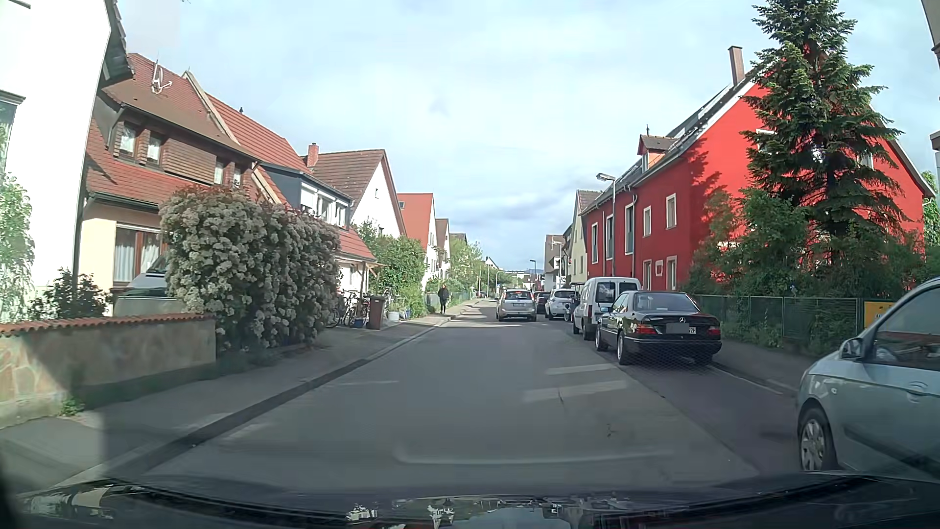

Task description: Follow the waypoints while adhering to traffic rules and regulations

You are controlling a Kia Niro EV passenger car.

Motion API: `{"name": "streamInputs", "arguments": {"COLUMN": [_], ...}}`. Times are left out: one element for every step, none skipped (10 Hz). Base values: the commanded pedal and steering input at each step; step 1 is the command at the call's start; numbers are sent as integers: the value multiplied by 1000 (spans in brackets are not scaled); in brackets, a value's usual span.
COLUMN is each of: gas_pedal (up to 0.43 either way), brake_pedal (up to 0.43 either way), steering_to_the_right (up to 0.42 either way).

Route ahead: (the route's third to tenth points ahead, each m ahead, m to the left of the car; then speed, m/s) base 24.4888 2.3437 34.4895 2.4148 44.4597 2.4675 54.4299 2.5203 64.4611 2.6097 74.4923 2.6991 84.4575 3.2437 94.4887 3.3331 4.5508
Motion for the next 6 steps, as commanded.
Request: {"name": "streamInputs", "arguments": {"gas_pedal": [0, 0, 0, 0, 0, 0], "brake_pedal": [0, 0, 0, 0, 0, 0], "steering_to_the_right": [71, 65, 53, 45, 41, 40]}}
